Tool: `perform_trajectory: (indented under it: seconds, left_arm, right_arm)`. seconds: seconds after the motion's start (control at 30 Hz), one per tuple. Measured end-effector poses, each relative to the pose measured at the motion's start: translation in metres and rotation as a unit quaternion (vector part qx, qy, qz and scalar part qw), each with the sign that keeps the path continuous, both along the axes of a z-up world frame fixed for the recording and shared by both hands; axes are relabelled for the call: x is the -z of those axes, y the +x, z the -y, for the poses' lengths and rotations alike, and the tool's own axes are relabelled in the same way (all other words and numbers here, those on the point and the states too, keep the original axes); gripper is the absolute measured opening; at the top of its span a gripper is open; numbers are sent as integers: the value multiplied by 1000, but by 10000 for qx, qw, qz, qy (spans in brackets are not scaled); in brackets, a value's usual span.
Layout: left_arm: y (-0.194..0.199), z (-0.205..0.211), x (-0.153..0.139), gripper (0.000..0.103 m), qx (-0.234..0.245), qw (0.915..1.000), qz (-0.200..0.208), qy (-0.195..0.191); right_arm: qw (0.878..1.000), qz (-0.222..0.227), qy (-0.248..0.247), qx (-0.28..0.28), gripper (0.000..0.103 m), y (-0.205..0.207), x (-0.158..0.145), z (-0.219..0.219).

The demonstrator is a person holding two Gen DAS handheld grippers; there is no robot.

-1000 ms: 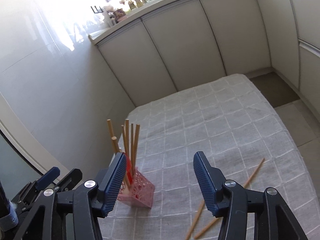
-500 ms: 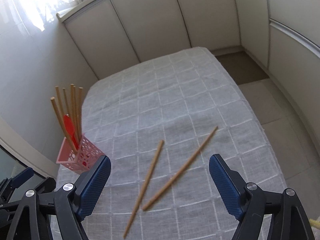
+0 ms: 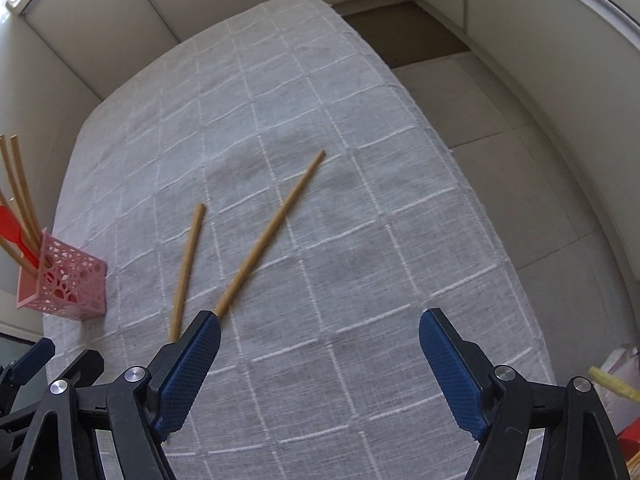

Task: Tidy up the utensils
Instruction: 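Move both tools to the last chopsticks and grasp one with the left tool, then grasp the last chopstick with the right tool while the left tool holds its own upright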

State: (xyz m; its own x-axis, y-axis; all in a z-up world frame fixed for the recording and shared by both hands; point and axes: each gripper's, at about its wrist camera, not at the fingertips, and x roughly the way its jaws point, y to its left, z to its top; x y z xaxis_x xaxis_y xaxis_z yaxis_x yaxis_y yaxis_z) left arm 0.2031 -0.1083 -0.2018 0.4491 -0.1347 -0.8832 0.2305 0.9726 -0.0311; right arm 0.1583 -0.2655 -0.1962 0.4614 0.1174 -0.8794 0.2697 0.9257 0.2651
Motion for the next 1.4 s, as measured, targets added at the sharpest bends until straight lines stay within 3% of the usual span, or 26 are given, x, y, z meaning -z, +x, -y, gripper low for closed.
perform_trajectory:
  seconds: [0.13, 0.2, 0.4, 0.67, 0.77, 0.9, 1.17, 1.4]
  left_arm:
    - [25, 22, 23, 58, 68, 9998, -157, 69]
    - [41, 29, 33, 52, 21, 9999, -165, -7]
    - [78, 37, 56, 40, 29, 9997, 134, -226]
    - [101, 37, 74, 37, -58, 9995, 249, -178]
    - [104, 39, 79, 29, 3, 9994, 340, -19]
    - [105, 42, 78, 9, 81, 9994, 342, 27]
    - [92, 36, 61, 8, 57, 9981, 561, 228]
    - [64, 19, 24, 8, 163, 9965, 821, -15]
  right_arm:
    - [9997, -143, 43, 196, 86, 5, 9, 17]
    - [9993, -211, 91, 278, 86, 8, 12, 23]
    - [9980, -351, 349, 388, 86, 14, 21, 33]
    - [9975, -493, 409, 284, 86, 23, 29, 29]
    - [9974, -530, 398, 270, 86, 23, 31, 29]
    - [9971, -566, 431, 281, 86, 23, 33, 30]
    - [9969, -597, 411, 291, 86, 20, 34, 28]
    - [9968, -619, 406, 287, 86, 22, 36, 25]
